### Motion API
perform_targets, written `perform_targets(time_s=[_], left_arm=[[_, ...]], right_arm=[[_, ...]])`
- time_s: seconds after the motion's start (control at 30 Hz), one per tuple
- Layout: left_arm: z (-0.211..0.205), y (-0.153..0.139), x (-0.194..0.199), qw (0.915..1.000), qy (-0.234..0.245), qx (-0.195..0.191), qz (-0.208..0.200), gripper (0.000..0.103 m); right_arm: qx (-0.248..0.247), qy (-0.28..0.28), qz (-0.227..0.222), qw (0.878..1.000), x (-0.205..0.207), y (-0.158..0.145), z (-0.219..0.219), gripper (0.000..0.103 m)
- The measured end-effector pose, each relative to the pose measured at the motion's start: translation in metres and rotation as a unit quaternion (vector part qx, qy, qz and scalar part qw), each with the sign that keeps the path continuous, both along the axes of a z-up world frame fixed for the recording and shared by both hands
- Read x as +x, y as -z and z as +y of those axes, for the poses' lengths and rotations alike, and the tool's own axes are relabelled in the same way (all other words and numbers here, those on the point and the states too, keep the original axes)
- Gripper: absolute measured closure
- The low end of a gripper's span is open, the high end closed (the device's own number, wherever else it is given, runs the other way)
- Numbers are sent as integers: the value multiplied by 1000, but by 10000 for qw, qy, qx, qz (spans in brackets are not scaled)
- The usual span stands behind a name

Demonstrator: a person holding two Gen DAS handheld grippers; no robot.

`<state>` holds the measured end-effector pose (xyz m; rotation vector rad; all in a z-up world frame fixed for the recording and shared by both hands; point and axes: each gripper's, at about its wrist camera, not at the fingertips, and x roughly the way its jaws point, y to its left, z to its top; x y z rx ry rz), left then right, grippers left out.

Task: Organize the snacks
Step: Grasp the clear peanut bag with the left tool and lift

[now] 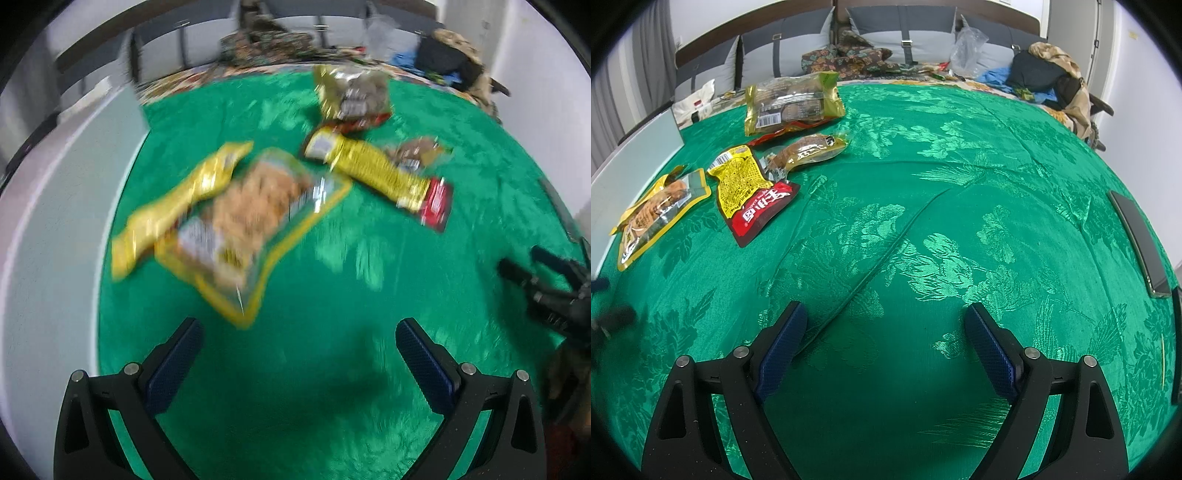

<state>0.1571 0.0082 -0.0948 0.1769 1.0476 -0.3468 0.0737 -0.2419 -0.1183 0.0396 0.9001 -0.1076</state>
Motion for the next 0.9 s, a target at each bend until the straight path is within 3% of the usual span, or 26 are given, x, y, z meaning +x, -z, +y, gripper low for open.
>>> perform_targets(time_s=[0.13, 0.27, 0.5, 0.73, 0.8, 0.9], left_arm=[[-12, -10, 45, 9975, 383, 586, -54, 0], [-22, -1, 74, 9934, 624, 960, 26, 0], [-22, 22, 93, 9938, 538, 828, 503, 1], [-3, 33, 110, 9961, 85, 276, 829, 2], [0, 29, 110, 9976, 10, 266, 635, 24], [7, 23, 106, 9979, -101, 43, 632, 44]], right_arm=[[0, 1, 1, 10000, 0, 0, 0, 13], [3, 1, 1, 10000, 0, 0, 0, 13], [5, 1, 2, 10000, 0, 0, 0, 12], [6, 5, 3, 10000, -1, 0, 0, 12], [5, 6, 4, 10000, -1, 0, 0, 12], [6, 6, 4, 10000, -1, 0, 0, 12]])
